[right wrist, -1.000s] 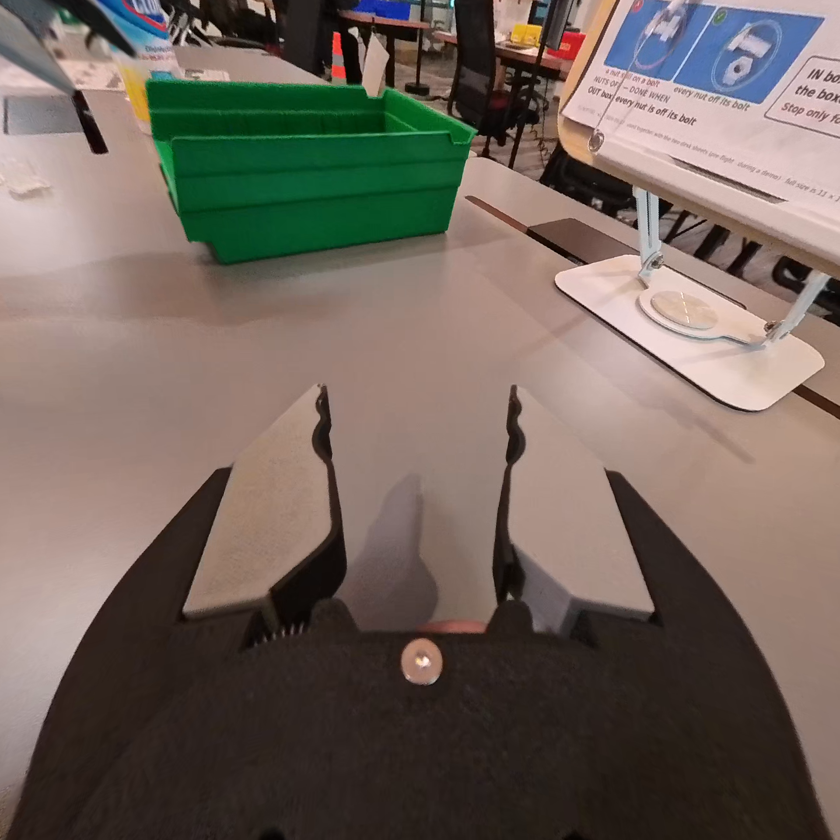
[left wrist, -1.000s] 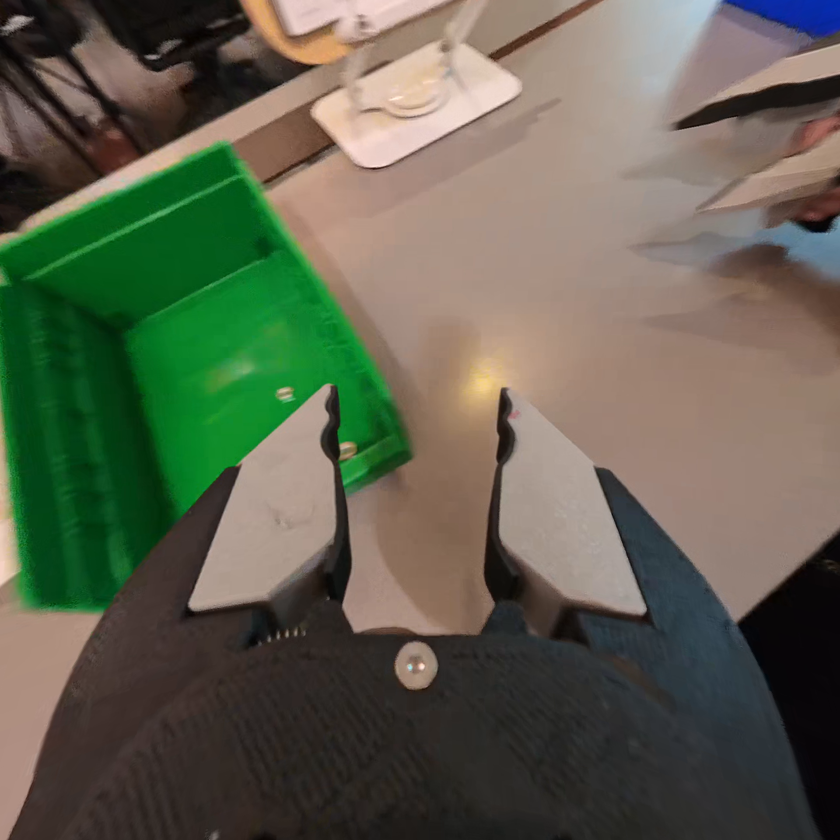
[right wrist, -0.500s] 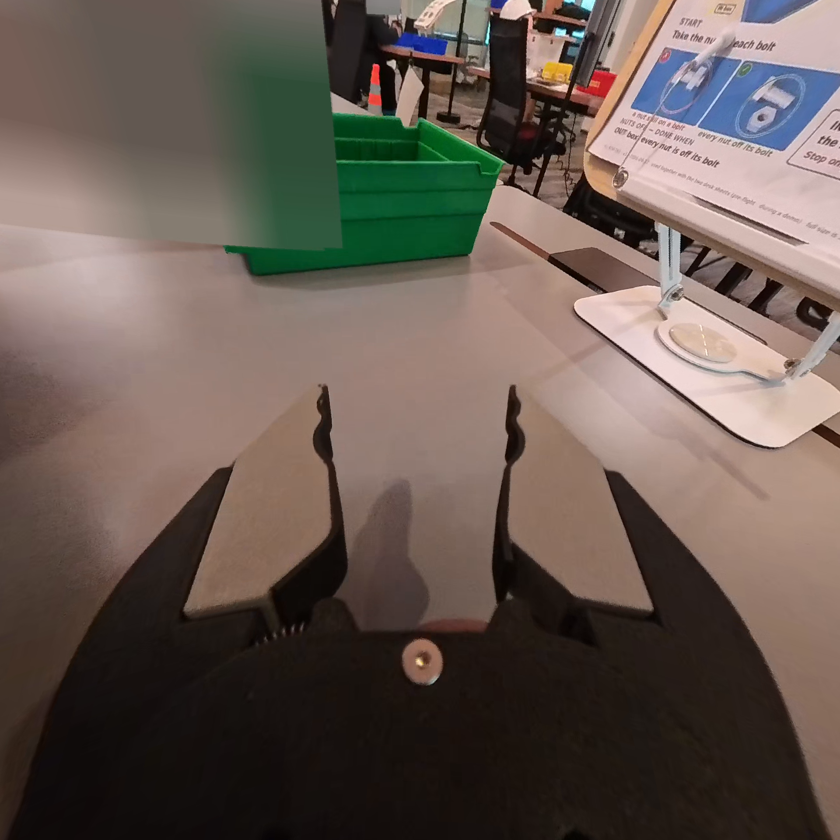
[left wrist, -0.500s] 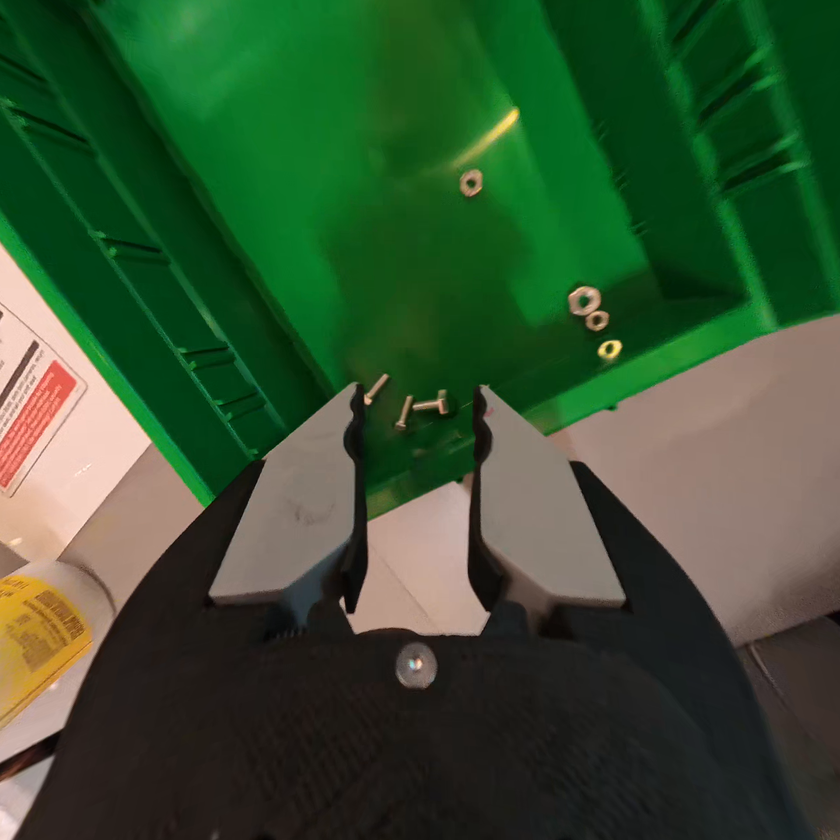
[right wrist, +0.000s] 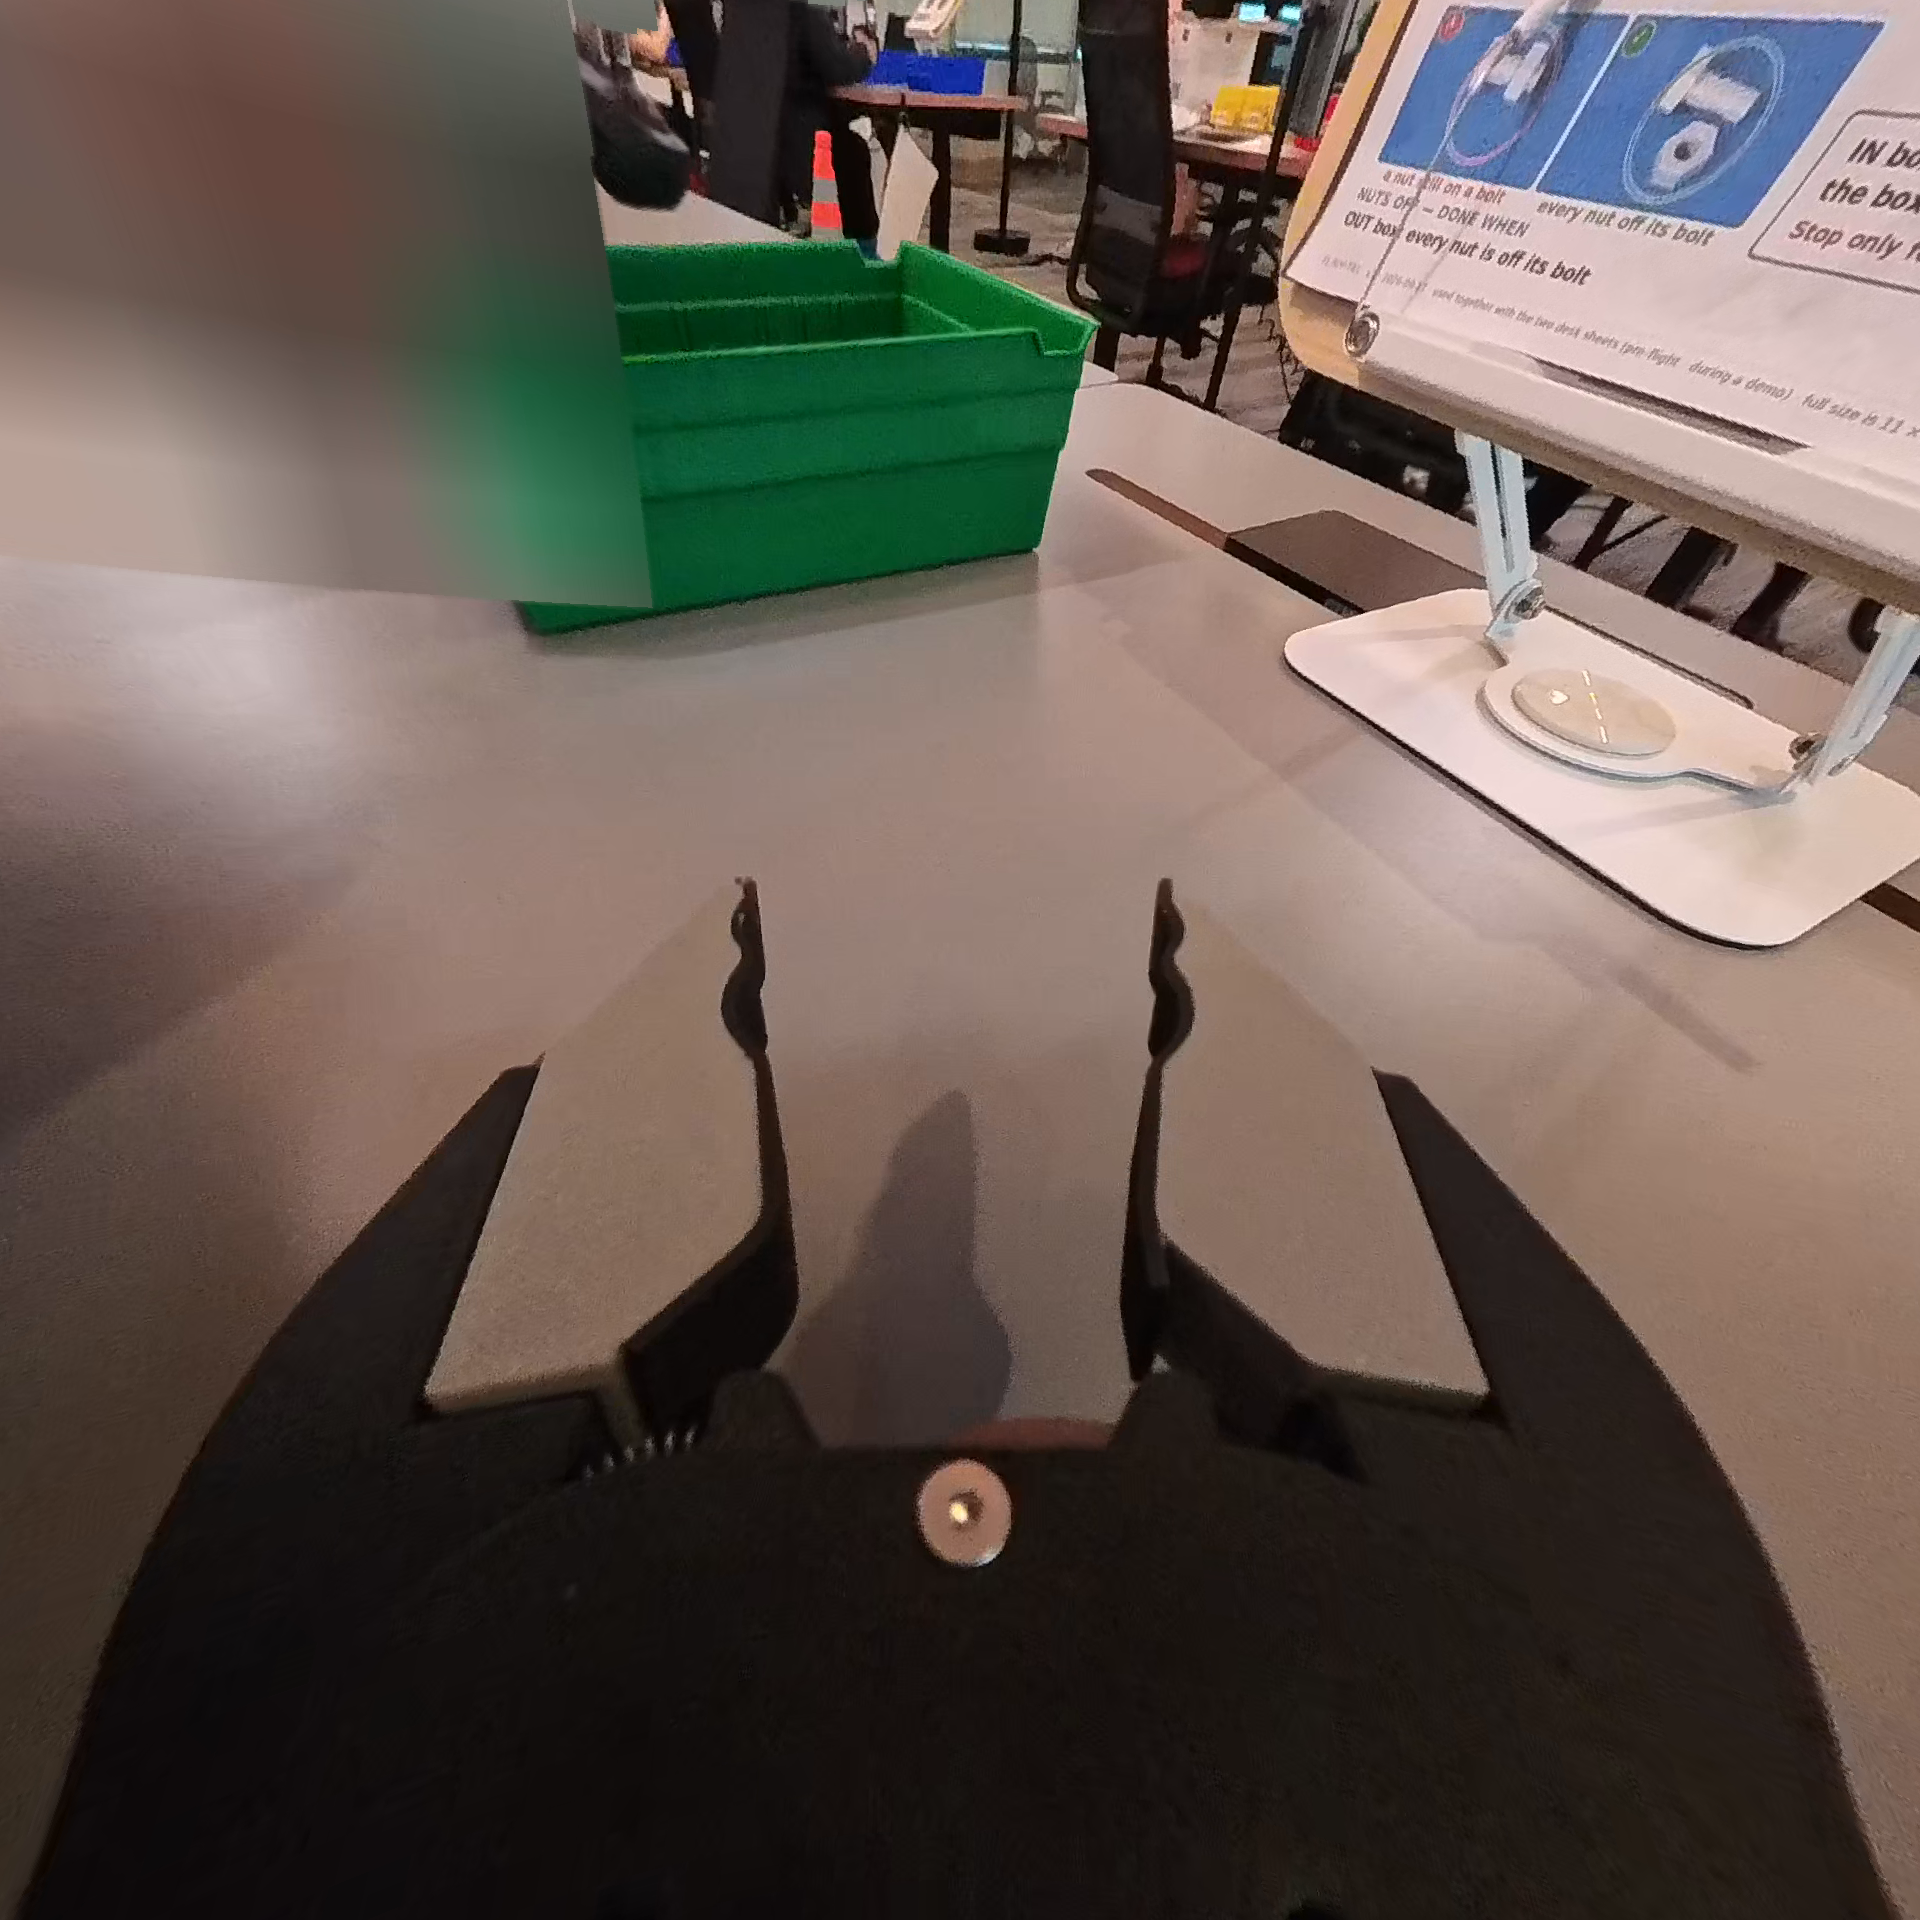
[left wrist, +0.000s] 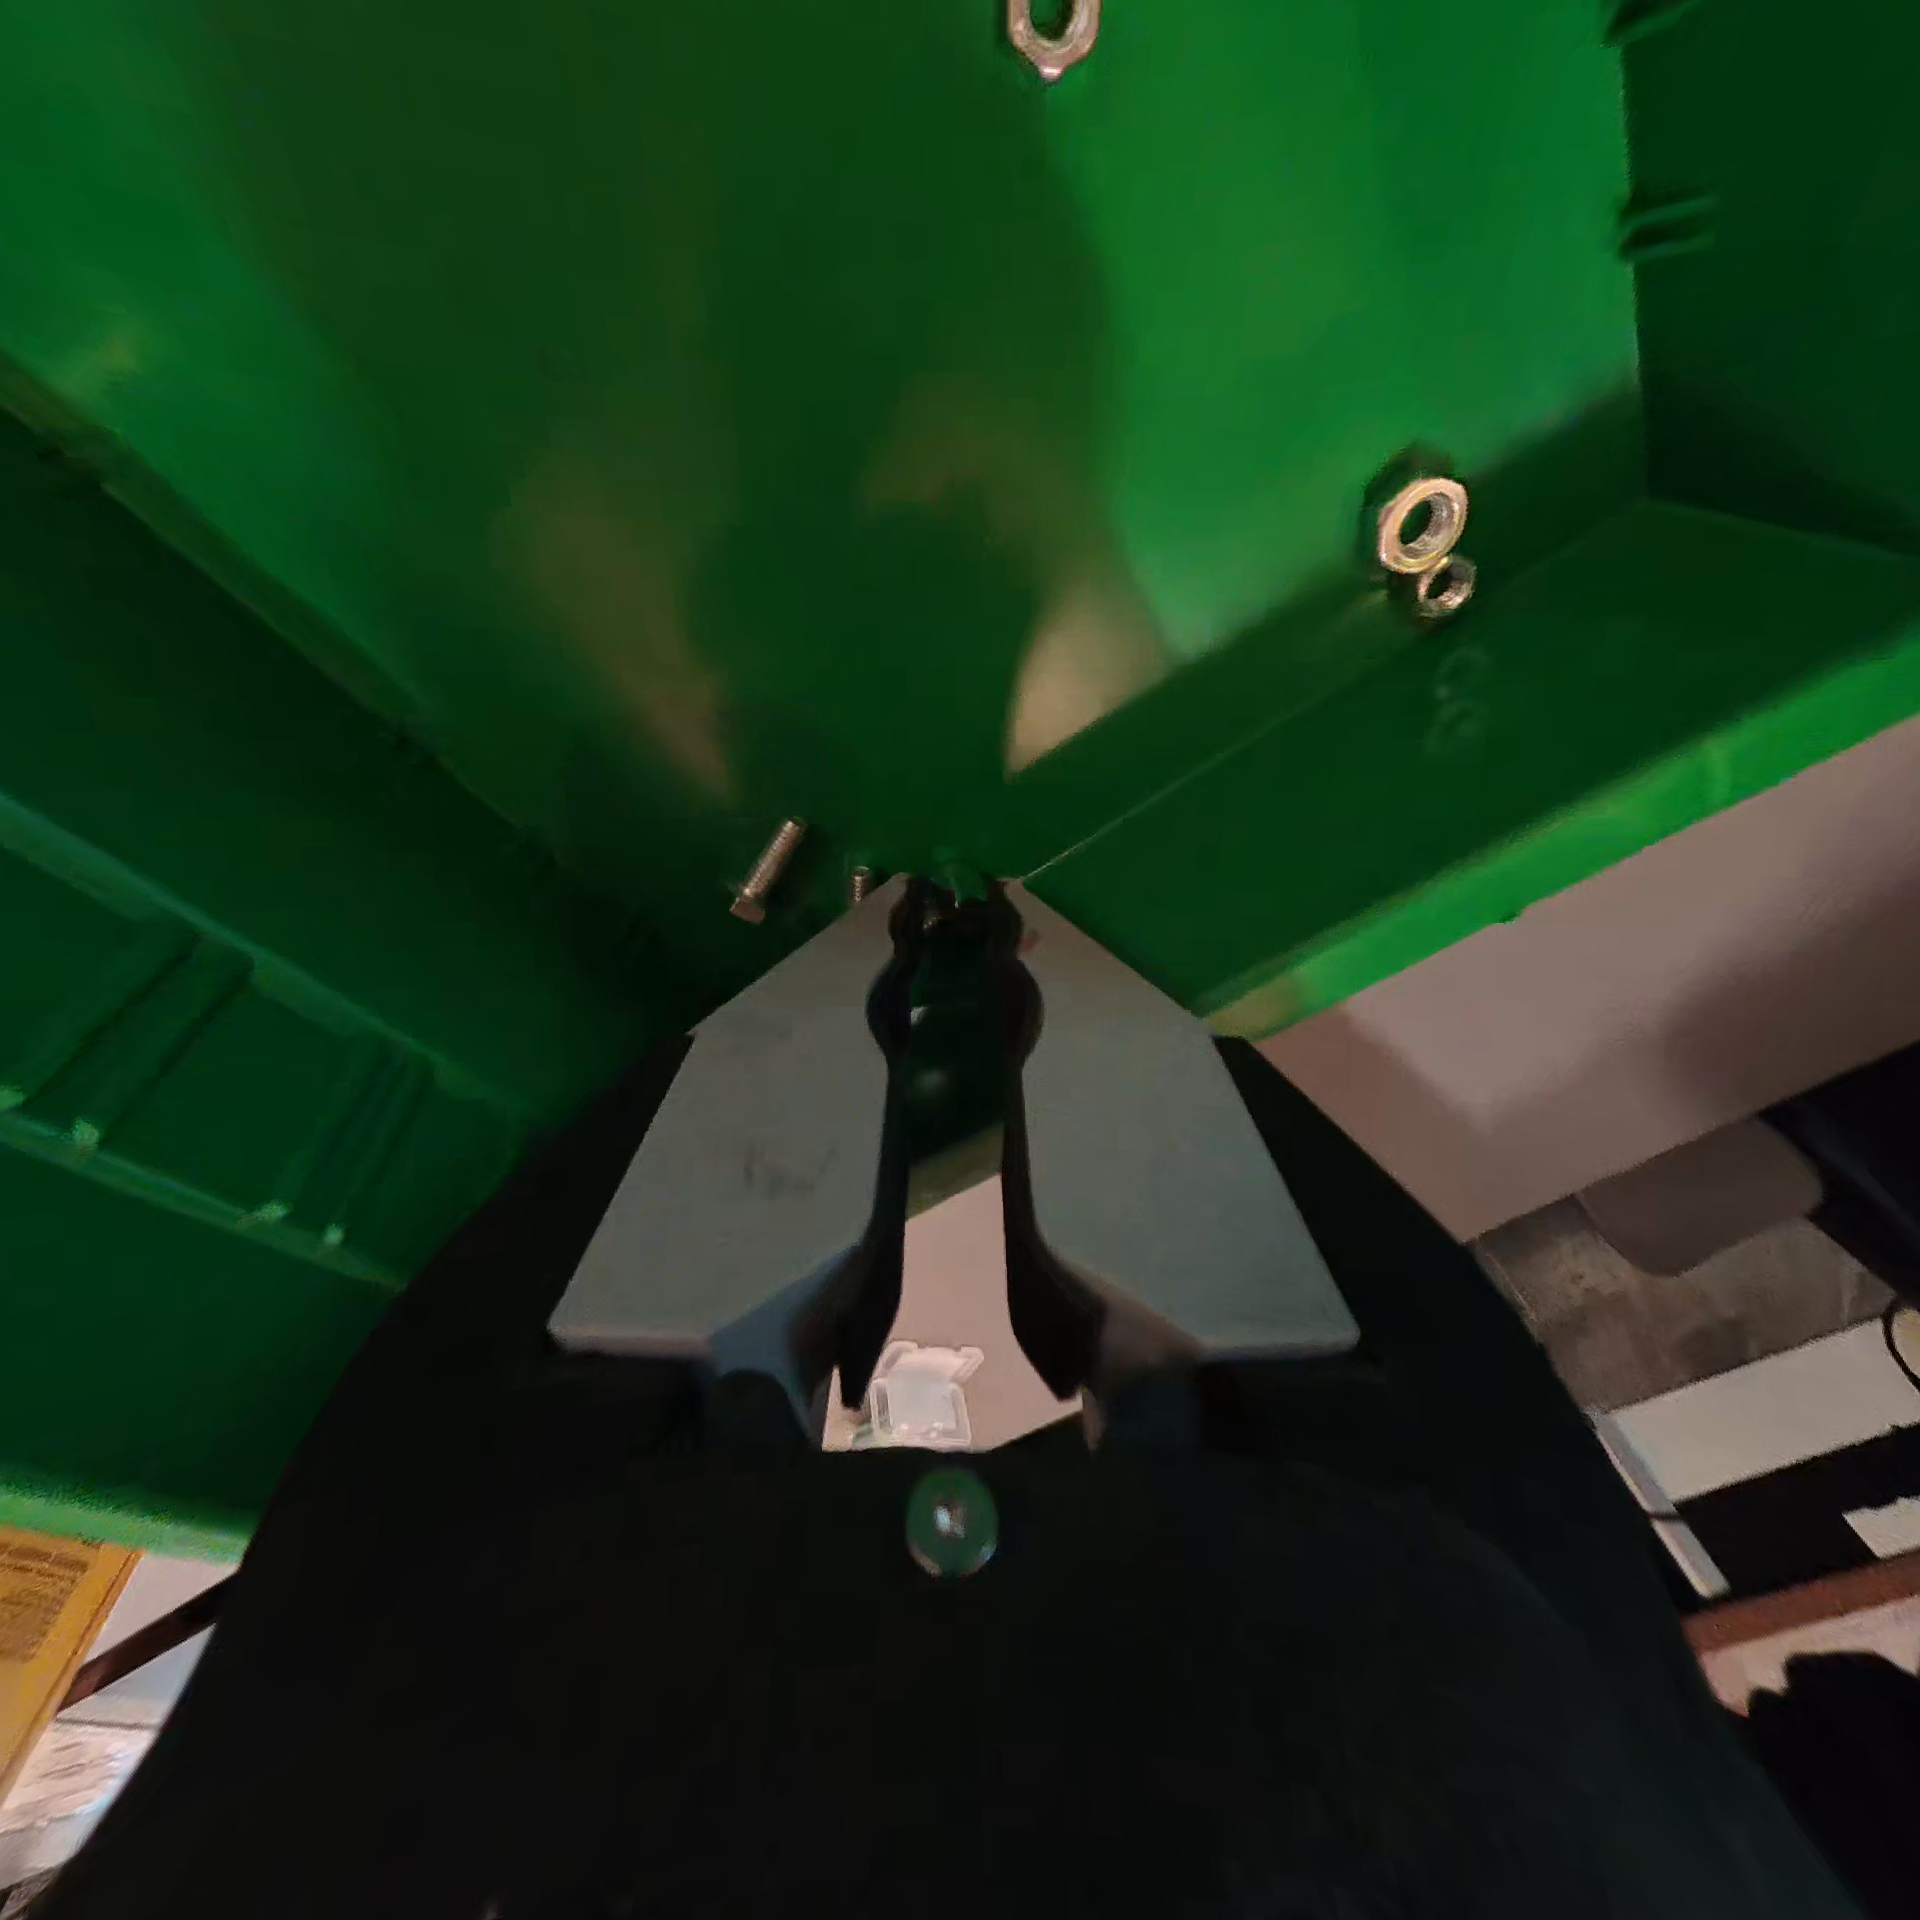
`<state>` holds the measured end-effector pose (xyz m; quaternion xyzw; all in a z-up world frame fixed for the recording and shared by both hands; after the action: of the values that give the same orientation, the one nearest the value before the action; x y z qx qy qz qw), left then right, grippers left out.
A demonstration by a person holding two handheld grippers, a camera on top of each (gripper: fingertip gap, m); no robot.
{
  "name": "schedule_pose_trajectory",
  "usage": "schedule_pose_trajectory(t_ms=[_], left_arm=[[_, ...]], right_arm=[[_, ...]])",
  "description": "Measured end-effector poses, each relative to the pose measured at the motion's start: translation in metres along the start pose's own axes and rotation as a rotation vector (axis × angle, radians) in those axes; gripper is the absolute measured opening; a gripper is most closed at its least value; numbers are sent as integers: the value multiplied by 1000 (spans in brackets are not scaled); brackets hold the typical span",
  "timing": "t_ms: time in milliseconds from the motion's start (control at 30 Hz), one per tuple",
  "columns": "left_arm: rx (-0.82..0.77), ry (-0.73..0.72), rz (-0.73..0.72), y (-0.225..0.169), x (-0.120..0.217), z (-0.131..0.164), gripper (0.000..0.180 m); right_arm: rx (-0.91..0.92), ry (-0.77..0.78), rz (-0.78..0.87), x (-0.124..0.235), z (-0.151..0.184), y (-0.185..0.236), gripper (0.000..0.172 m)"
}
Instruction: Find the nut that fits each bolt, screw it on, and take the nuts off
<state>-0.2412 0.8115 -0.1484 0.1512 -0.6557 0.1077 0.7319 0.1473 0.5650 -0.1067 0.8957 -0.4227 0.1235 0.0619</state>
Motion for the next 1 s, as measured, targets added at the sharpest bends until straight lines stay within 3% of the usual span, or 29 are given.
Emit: schedule_pose_trajectory(t_ms=[167, 267, 367, 433, 533, 700, 867, 1000], left_arm=[[-32, -3, -77, 9, 2, -5, 5], [-13, -80, -135, 14, 16, -10, 4], [7, -218, -184, 12, 40, -19, 4], [-15, -386, -198, 0, 62, -31, 4], [-108, -746, -190, -42, 102, -57, 4], [-674, -1386, -333, -181, 139, -82, 4], [-936, -1541, -349, -280, 123, -100, 4], [-1067, -1599, -385, -329, 123, -106, 3]], right_arm=[[4, -6, 1, 4, -4, 2, 71], [17, 1, 6, 4, -3, 2, 71], [3, 5, -12, 3, -2, 5, 70], [-26, 14, -42, 1, 0, 7, 71], [-64, 8, -84, 0, -2, 10, 70], [-104, 3, -211, 4, -9, 19, 56], [-268, -100, -468, 5, -20, 40, 41], [-405, -125, -616, 5, -21, 47, 39]])
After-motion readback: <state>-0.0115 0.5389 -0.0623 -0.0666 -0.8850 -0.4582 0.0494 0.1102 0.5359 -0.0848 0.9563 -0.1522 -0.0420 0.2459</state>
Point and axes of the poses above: each gripper's, where its closed fingertips meet, x back along the fingers, z out of its underside, y = z × x across the jaws, the point moved 5 cm from there along x, back along the fingers, and after that the axes turned 12 degrees about -z, right-handed, at the moved point
